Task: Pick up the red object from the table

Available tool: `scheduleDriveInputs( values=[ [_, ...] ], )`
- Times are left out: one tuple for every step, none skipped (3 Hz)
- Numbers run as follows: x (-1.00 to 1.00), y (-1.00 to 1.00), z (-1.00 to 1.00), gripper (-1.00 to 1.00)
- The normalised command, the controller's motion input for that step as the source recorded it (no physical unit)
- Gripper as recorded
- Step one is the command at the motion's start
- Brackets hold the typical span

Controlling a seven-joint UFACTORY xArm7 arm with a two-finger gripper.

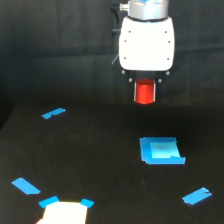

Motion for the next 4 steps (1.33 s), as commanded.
scheduleDriveInputs(
  values=[
    [-0.17,0.24,-0.16,-1.00],
    [-0.22,0.66,0.30,-0.85],
    [-0.16,0.39,-0.19,-0.78],
    [-0.02,0.53,-0.20,-1.00]
  ],
)
